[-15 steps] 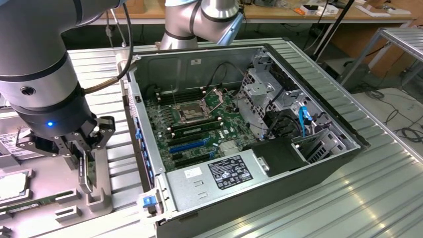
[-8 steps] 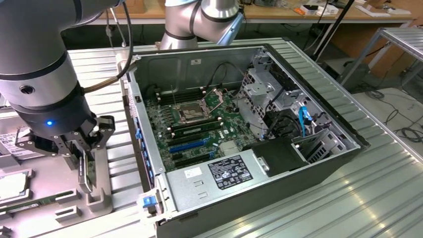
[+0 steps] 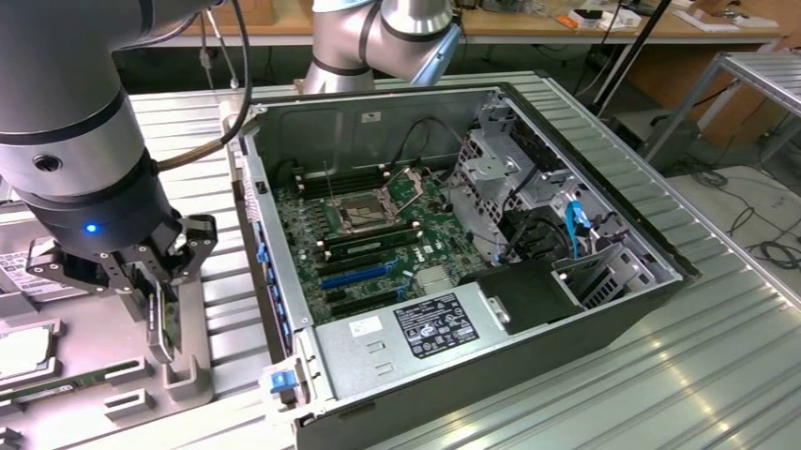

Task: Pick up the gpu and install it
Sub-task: 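Pick up the gpu and move the gpu toward the slot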

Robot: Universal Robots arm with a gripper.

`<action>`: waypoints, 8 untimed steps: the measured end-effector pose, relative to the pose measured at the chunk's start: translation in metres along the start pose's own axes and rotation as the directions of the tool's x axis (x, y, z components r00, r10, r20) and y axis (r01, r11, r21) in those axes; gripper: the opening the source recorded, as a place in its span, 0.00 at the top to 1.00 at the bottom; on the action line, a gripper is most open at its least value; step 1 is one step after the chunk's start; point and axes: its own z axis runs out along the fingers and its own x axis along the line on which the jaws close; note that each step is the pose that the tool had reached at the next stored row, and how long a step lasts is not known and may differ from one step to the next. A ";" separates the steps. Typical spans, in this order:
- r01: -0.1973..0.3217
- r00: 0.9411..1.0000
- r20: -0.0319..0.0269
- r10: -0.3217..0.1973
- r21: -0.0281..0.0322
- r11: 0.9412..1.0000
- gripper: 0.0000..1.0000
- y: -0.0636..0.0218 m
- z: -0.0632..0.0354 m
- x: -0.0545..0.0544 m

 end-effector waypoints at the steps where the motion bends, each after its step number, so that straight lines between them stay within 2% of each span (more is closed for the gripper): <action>1: 0.000 1.000 0.000 0.000 0.000 1.000 0.73 0.0000 0.0000 0.000; 8: 0.000 1.000 0.000 0.000 0.000 1.000 0.73 0.0002 -0.0036 0.000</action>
